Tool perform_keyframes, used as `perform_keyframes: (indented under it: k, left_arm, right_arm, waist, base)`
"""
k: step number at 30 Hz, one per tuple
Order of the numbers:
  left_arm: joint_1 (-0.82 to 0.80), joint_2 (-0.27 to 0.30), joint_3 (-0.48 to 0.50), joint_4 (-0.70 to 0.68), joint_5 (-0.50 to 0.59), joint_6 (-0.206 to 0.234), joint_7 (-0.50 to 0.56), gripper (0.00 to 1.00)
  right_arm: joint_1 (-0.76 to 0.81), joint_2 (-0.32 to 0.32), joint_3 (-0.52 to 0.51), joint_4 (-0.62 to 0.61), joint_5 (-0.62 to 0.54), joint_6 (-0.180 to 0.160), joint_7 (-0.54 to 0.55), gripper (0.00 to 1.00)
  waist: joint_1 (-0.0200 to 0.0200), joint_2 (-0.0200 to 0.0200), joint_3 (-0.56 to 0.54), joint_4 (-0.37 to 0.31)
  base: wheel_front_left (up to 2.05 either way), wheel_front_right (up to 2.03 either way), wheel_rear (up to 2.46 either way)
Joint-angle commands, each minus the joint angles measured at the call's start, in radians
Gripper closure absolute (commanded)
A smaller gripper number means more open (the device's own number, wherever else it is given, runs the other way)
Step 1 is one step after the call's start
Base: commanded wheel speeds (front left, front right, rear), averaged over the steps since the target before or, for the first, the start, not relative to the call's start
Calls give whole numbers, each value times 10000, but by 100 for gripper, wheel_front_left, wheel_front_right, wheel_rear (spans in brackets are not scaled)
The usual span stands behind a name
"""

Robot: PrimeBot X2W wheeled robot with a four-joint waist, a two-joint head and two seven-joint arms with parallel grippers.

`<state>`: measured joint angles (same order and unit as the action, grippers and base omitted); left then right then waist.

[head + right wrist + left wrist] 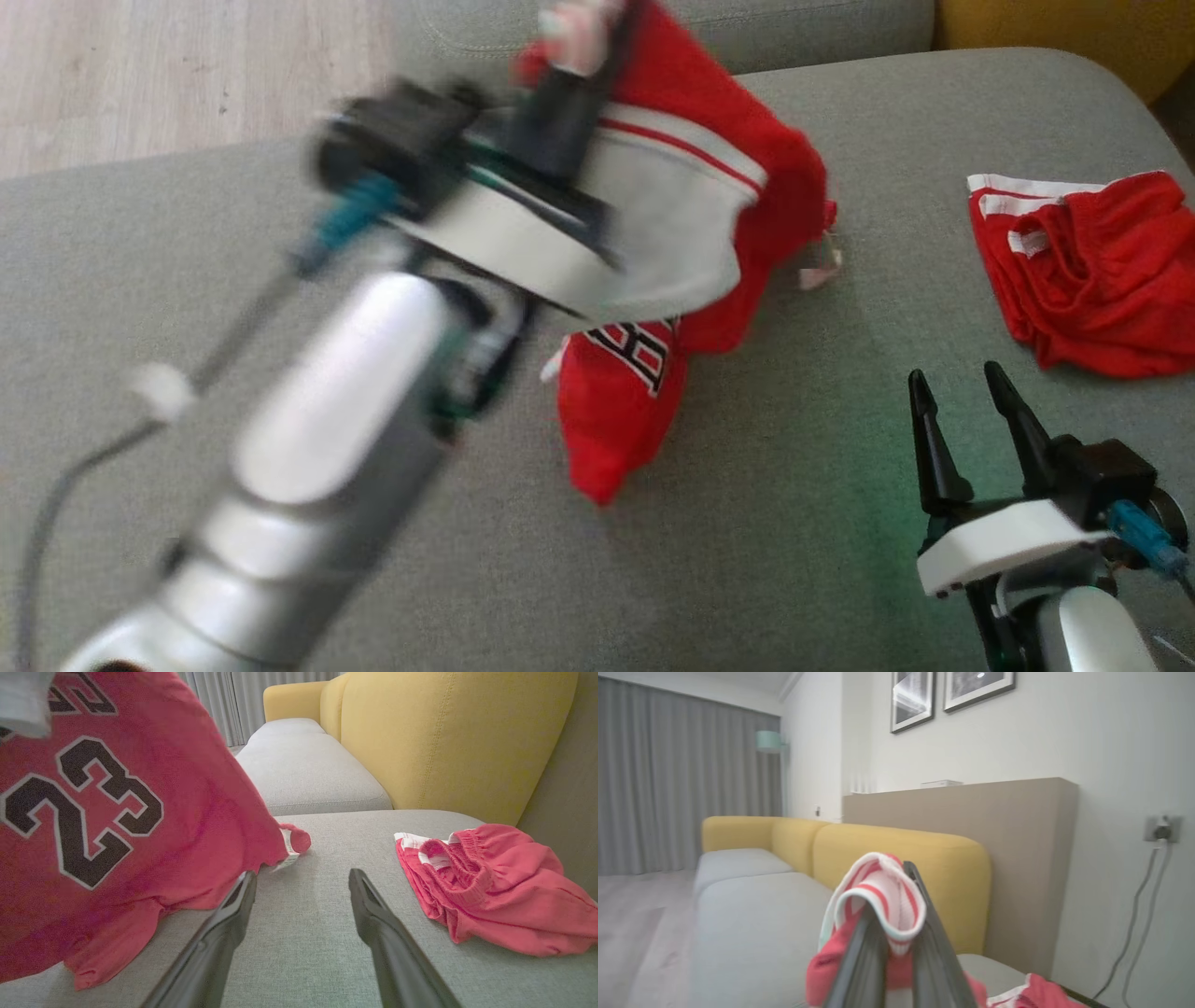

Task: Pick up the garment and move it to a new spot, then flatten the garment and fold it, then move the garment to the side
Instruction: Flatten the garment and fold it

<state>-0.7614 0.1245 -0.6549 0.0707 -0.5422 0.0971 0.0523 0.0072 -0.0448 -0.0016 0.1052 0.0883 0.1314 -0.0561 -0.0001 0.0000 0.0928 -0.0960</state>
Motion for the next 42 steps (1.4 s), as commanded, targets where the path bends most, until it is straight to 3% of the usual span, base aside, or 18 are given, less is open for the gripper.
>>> perform_keyframes:
  k: [1,6,10,18,19,20,21,24,28,29,30,37,42]
  left_arm:
    - [-353,788,917,-46,-201,130,152,100]
    - [413,2459,2306,996,-809,399,536,100]
    - [1259,3370,3039,2037,-1203,524,583,100]
    - [1827,3847,3385,3357,-1455,425,382,100]
    - [1849,3817,3419,3459,-1500,418,316,97]
    - [1869,3793,3434,3557,-1533,403,265,81]
    - [1881,3768,3445,3642,-1562,378,212,72]
    - [1878,3724,3442,3866,-1591,304,56,59]
    - [1717,3654,3418,4067,-1574,243,-135,60]
    - [1642,3635,3420,4091,-1558,240,-207,52]
    - [1567,3620,3424,4111,-1544,239,-269,2]
    - [1417,3556,3458,3791,-1552,223,-589,0]
    - [2122,3523,3363,2664,-1526,338,-810,0]
  right_arm:
    - [-432,-54,219,-281,73,-7,-162,0]
    - [-394,-54,80,-214,82,-7,-264,0]
    - [-391,-54,13,-181,35,-7,-278,0]
    - [-472,-54,171,-207,-51,-7,-200,0]
    - [-471,-54,195,-204,-57,-7,-192,0]
    - [-466,-54,220,-204,-65,-7,-182,0]
    - [-458,-54,240,-208,-73,-7,-170,0]
    - [-429,-54,280,-242,-110,-7,-124,0]
    - [-409,-54,316,-304,-146,-7,-68,0]
    - [-409,-54,324,-323,-151,-7,-55,0]
    - [-413,-54,334,-339,-155,-7,-43,0]
    - [-380,-54,342,-336,-157,-7,-5,0]
    - [-246,-54,244,-364,-173,-7,20,0]
  waist:
    - [1,0,37,10]
    - [1,0,132,92]
    - [1,0,235,208]
    - [1,0,376,309]
    - [1,0,378,315]
    - [1,0,378,317]
    - [1,0,375,318]
    - [1,0,370,317]
    - [1,0,397,336]
    - [1,0,410,347]
    - [1,0,422,354]
    - [1,0,293,486]
    - [1,0,19,691]
  base:
    - [0,0,0]
    - [0,0,0]
    - [0,0,0]
    - [0,0,0]
    - [0,0,0]
    - [0,0,0]
    - [0,0,0]
    - [0,0,0]
    - [0,0,0]
    - [0,0,0]
    - [0,0,0]
    - [0,0,0]
    - [0,0,0]
